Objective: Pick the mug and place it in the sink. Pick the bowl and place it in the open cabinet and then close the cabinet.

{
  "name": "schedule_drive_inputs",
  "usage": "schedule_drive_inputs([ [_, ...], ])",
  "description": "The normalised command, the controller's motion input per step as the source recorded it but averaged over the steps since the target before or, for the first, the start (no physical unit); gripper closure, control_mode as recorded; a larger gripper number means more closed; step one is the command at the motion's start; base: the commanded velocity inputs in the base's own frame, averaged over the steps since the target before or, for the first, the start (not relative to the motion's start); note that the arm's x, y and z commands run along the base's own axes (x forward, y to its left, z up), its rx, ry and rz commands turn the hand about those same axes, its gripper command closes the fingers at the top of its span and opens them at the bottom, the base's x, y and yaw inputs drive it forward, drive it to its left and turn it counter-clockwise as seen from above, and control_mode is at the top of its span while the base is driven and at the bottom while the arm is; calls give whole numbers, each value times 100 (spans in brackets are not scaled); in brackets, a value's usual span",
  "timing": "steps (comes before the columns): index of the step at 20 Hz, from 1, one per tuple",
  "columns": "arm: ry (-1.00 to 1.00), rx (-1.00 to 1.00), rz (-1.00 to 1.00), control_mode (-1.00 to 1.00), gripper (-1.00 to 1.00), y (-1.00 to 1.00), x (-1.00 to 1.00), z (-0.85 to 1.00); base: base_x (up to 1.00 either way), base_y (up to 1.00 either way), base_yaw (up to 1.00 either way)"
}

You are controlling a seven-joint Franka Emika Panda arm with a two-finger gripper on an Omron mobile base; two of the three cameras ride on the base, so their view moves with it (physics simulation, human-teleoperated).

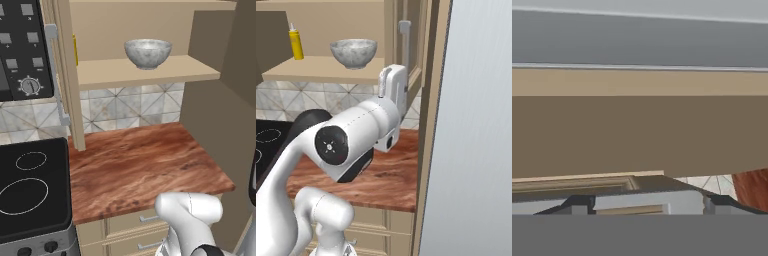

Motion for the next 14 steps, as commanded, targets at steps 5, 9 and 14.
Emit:
schedule_drive_inputs([
  [5, 1, 0, 3, -100, -100, 25, 56, -24, 0, 0, 0],
  [9, 1, 0, 4, -100, -100, 22, 62, -24, 0, 0, 0],
  [14, 2, 0, 5, -100, -100, 21, 63, -22, 0, 0, 0],
])
